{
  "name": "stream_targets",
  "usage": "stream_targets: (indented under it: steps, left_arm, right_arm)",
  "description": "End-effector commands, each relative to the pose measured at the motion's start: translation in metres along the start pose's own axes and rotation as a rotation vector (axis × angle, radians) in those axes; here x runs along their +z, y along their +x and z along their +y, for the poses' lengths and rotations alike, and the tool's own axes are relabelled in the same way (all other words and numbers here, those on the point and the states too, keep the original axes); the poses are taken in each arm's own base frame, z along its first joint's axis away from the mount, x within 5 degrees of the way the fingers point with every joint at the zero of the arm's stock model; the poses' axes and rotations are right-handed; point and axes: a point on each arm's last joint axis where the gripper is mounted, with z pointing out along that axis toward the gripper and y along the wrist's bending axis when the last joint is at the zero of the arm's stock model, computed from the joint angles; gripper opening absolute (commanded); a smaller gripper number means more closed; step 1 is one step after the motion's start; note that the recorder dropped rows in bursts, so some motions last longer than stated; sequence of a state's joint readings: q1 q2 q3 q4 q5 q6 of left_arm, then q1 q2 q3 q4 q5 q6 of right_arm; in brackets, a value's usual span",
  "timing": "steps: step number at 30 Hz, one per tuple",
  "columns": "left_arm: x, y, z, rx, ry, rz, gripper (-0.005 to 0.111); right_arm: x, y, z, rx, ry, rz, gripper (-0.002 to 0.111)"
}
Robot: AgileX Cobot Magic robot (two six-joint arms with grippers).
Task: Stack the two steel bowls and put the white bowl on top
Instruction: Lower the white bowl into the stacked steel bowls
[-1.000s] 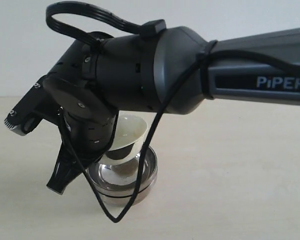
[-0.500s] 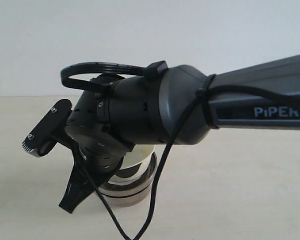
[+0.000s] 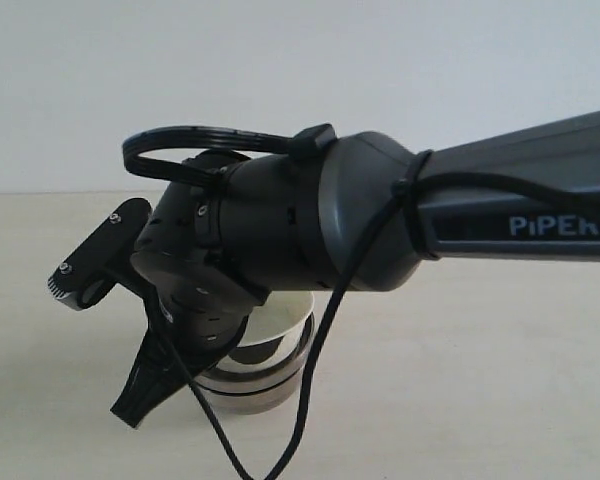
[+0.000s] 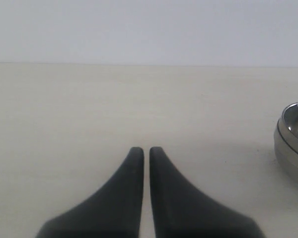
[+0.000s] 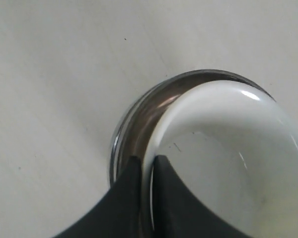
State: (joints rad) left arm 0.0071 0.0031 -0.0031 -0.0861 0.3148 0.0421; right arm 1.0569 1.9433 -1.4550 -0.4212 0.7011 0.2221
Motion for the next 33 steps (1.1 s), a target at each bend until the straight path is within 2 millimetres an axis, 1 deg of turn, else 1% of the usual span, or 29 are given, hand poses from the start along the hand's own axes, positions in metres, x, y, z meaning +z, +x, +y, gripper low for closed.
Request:
stream_targets:
  steps: [1, 6, 12, 18, 19, 21, 24, 25, 26, 29, 33]
  left_arm:
    - [0.0, 0.0, 0.0, -0.004, 0.005, -0.007, 0.004]
    - [0.0, 0.0, 0.0, -0.004, 0.005, -0.007, 0.004]
    - [0.0, 0.0, 0.0, -0.004, 0.005, -0.007, 0.004]
    - [0.0, 0.0, 0.0, -0.004, 0.005, -0.007, 0.004]
    - [0.0, 0.0, 0.0, -0.004, 0.005, -0.007, 0.004]
    - [0.0, 0.0, 0.0, -0.004, 0.005, -0.007, 0.004]
    - [0.0, 0.0, 0.0, -0.004, 0.005, -0.007, 0.004]
    - [0.0, 0.0, 0.0, -0.004, 0.005, -0.007, 0.004]
    - [0.0, 0.0, 0.0, -0.004, 0.005, -0.007, 0.004]
    - [0.0, 0.0, 0.0, -0.004, 0.005, -0.007, 0.004]
    - [0.0, 0.0, 0.0, -0.004, 0.005, -0.007, 0.004]
  right_arm:
    - [0.002, 0.001, 0.001, 0.019, -0.01, 0.008, 0.0]
    - [0.021, 0.006, 0.005, -0.021, 0.004, 0.046, 0.0]
    - [0.022, 0.004, 0.005, -0.025, 0.008, 0.025, 0.0]
    - [0.022, 0.005, 0.005, 0.009, 0.005, 0.027, 0.001]
    - [0.022, 0.004, 0.005, 0.011, 0.004, 0.021, 0.003]
    - [0.022, 0.003, 0.006, 0.015, 0.001, 0.01, 0.013]
    - [0.022, 0.002, 0.006, 0.025, -0.001, 0.002, 0.037]
    - [0.022, 0.002, 0.006, 0.025, -0.001, 0.002, 0.043]
    - [0.022, 0.002, 0.006, 0.023, 0.0, 0.002, 0.046]
    - [0.017, 0.001, 0.003, 0.011, 0.011, -0.013, 0.046]
    - [-0.003, -0.007, -0.003, 0.013, 0.022, -0.075, 0.046]
